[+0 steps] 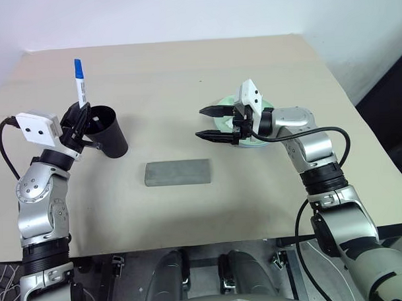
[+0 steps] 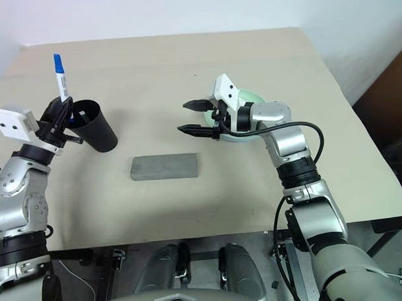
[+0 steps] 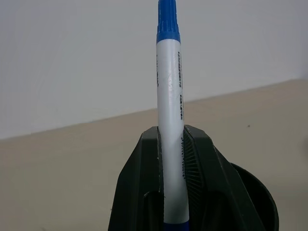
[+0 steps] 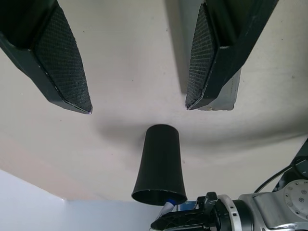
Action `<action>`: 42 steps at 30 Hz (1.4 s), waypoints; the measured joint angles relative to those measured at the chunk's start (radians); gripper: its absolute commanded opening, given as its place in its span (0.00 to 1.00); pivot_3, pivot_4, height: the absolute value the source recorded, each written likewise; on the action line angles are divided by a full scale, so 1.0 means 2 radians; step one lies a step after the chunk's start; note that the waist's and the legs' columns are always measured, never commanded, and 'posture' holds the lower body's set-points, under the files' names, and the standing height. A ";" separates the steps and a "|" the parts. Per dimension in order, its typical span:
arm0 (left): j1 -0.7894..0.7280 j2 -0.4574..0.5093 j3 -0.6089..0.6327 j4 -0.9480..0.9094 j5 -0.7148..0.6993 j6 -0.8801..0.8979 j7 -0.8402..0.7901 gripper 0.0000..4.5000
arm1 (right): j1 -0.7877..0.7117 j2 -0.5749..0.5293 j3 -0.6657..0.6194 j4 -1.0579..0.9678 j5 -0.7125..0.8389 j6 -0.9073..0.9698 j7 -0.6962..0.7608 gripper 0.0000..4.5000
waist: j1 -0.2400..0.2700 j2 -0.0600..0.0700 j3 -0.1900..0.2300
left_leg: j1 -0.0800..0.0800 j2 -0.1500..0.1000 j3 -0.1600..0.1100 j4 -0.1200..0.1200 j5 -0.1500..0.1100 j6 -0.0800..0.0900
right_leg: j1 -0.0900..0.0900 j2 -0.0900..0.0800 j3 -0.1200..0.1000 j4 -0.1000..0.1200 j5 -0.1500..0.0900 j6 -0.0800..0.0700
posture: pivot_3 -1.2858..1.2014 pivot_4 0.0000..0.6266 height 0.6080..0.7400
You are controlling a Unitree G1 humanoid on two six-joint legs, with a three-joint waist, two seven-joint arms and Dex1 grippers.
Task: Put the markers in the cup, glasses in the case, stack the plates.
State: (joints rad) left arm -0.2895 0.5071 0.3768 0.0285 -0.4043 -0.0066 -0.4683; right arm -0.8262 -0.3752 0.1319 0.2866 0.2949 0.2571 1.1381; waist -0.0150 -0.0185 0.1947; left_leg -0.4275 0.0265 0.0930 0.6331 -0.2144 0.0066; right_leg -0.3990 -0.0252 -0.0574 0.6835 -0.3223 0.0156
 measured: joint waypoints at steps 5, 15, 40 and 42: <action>0.000 0.000 0.000 0.000 0.000 0.001 -0.001 0.06 | 0.000 0.000 0.000 0.000 -0.004 0.000 -0.001 0.73 | 0.000 0.000 0.000 | 0.000 0.000 0.000 0.000 0.000 0.000 | 0.000 0.000 0.000 0.000 0.000 0.000 | 0.52 0.24 0.81; 0.000 -0.002 0.000 0.000 0.000 0.003 -0.001 0.52 | 0.000 0.000 0.000 0.000 -0.004 -0.001 -0.001 0.73 | 0.000 0.000 0.000 | 0.000 0.000 0.000 0.000 0.000 0.000 | 0.000 0.000 0.000 0.000 0.000 0.000 | 0.52 0.24 0.81; 0.060 0.034 0.028 -0.079 -0.065 0.052 -0.044 1.00 | 0.000 0.000 -0.002 0.001 -0.002 0.001 -0.002 0.73 | -0.002 0.000 0.000 | 0.000 0.000 0.000 0.000 0.000 0.000 | 0.000 0.000 0.000 0.000 0.000 0.000 | 0.52 0.24 0.81; 0.076 0.048 0.039 -0.102 -0.093 0.072 -0.066 1.00 | 0.000 -0.001 -0.003 0.001 0.001 0.002 -0.001 0.73 | -0.002 0.000 0.000 | 0.000 0.000 0.000 0.000 0.000 0.000 | 0.000 0.000 0.000 0.000 0.000 0.000 | 0.52 0.24 0.81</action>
State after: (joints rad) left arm -0.1370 0.6035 0.4550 -0.1746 -0.5903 0.1381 -0.5994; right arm -0.8258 -0.3780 0.1262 0.2889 0.2972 0.2618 1.1366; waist -0.0192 -0.0186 0.1946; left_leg -0.4271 0.0268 0.0929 0.6337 -0.2142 0.0062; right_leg -0.3989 -0.0254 -0.0573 0.6844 -0.3223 0.0155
